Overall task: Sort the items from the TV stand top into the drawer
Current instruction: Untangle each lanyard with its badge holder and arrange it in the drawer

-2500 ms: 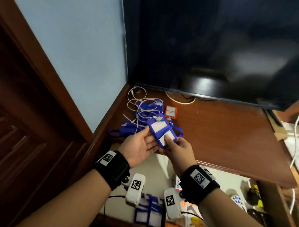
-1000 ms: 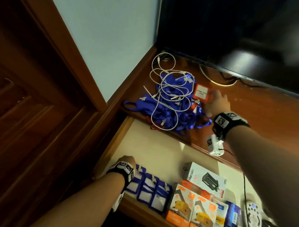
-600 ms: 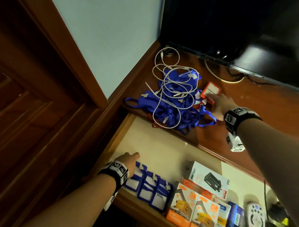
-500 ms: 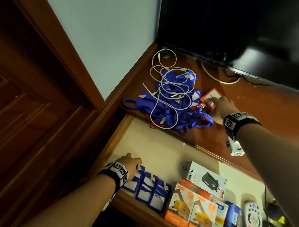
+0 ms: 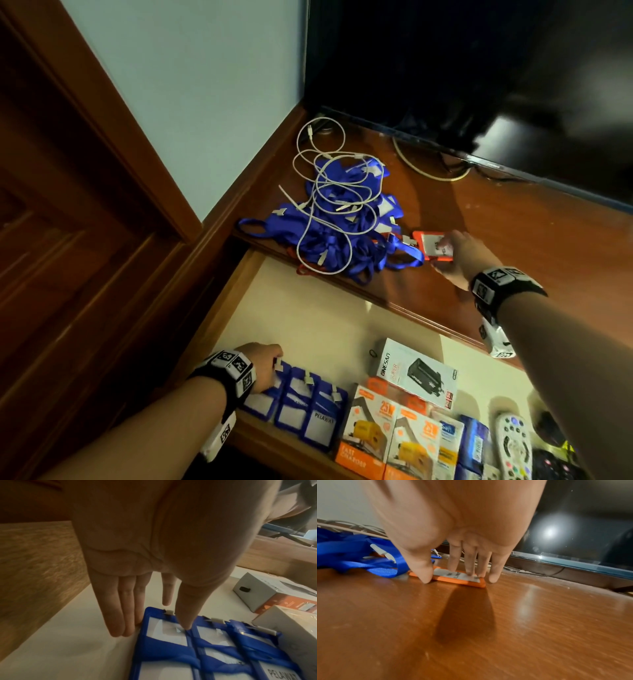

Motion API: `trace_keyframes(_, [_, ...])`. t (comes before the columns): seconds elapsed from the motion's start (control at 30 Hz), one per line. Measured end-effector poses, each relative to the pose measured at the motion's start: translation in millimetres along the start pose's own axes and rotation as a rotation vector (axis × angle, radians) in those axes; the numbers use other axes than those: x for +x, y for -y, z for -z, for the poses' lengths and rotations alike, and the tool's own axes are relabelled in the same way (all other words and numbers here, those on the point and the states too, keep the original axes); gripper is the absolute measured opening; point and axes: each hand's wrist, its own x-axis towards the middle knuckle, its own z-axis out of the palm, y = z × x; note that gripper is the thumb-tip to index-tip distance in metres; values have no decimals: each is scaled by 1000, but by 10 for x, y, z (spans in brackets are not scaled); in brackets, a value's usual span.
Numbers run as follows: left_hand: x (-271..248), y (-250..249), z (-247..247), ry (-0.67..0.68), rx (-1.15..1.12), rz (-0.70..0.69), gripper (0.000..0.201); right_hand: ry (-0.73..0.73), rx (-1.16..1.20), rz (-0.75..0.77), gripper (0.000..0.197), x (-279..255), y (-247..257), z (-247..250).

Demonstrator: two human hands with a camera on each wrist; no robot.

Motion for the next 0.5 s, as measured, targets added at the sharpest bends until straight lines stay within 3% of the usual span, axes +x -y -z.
trace_keyframes(0.13, [-28,15,-13,13,-10,7,56,34,-124,-42,81,-114,-104,-10])
trace_keyframes(0.33, [-36,19,-59,6,23,15,52,28,2,-67,80,-304,-179,-49])
trace_keyframes(0.43, [-54,11,-12,-37,23,31,55,-7,37,-130,88,-341,-237,-39])
trace_keyframes(0.5, [-74,-20,52,-90,24,20,60,-14,60,-141,73,-370,-274,0])
